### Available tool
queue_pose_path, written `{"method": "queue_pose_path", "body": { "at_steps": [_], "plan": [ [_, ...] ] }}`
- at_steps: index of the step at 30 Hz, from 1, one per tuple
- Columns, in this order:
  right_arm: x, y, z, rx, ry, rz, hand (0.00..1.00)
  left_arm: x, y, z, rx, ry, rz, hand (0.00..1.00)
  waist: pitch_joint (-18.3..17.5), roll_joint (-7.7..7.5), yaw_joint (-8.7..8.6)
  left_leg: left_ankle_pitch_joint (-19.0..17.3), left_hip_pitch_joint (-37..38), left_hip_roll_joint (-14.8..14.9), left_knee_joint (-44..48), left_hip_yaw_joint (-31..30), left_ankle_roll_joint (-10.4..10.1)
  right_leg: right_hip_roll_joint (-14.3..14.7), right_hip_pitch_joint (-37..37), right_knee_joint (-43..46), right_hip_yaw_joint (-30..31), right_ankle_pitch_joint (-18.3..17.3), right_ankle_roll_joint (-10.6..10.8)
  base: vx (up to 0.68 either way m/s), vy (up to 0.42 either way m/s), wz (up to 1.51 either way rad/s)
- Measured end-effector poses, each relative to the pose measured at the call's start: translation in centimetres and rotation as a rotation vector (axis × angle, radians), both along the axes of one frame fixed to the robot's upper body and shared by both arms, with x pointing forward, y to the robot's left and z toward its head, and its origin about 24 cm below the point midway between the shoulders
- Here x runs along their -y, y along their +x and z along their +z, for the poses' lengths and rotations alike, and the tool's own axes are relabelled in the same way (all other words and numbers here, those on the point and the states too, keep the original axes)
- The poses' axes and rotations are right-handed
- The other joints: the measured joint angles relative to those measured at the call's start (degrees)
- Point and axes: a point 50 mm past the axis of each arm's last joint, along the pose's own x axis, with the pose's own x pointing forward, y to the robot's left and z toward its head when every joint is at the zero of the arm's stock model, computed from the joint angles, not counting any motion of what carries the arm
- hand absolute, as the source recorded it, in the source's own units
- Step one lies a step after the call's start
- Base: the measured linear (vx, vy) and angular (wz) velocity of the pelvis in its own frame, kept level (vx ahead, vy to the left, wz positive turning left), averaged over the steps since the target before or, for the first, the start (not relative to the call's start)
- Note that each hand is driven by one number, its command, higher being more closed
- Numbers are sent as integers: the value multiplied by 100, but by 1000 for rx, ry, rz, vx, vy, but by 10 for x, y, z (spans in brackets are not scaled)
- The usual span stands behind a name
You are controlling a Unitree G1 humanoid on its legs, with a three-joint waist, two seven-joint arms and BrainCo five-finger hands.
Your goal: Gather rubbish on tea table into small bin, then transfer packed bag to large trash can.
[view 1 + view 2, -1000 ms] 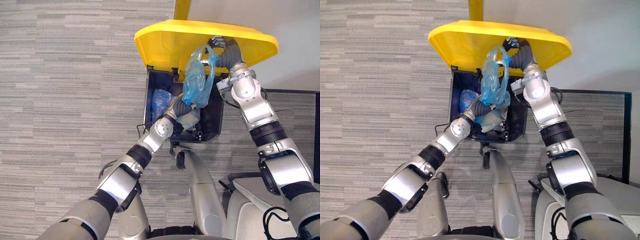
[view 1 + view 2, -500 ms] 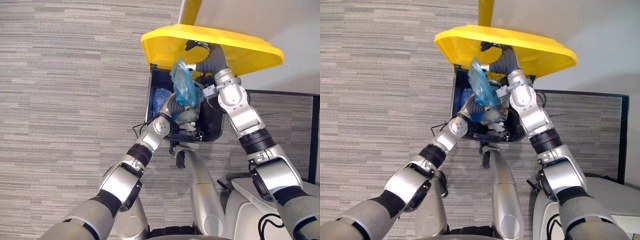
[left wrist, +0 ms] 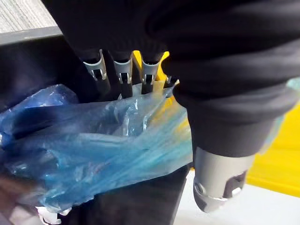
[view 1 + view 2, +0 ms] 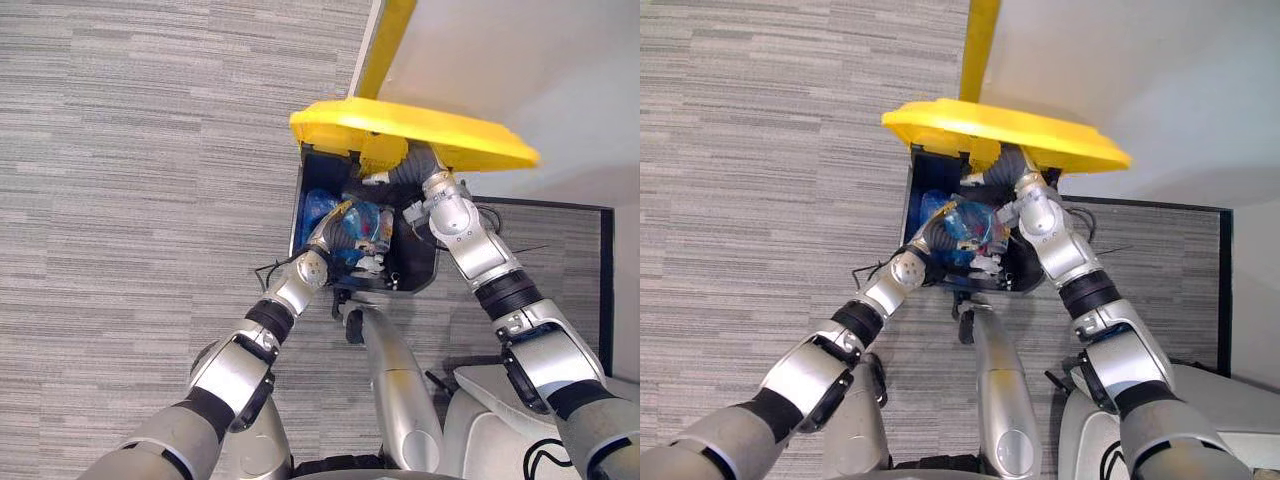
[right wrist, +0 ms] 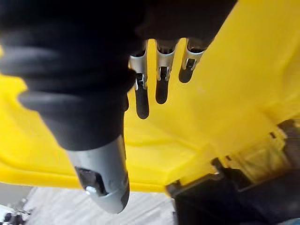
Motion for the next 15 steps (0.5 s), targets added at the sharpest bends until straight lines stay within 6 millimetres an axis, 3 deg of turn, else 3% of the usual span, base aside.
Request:
{"method": "queue_pose_path", "body": {
  "at_steps": [9, 15],
  "plan": [
    [40, -1, -14, -30, -190, -121, 0, -28, -6, -13, -17, 6, 24, 0, -4, 10, 5, 2, 250, -108, -58, -125, 13, -60, 290, -39, -36, 6, -11, -11, 9, 4],
    [75, -25, -63, -149, -230, -196, 0, -54, -31, -20, 8, -155, 25, 0, -41, 109, 62, 67, 661, -196, -275, -203, 57, -168, 745, -135, -121, 0, -12, -6, 26, 12]
  ]
}}
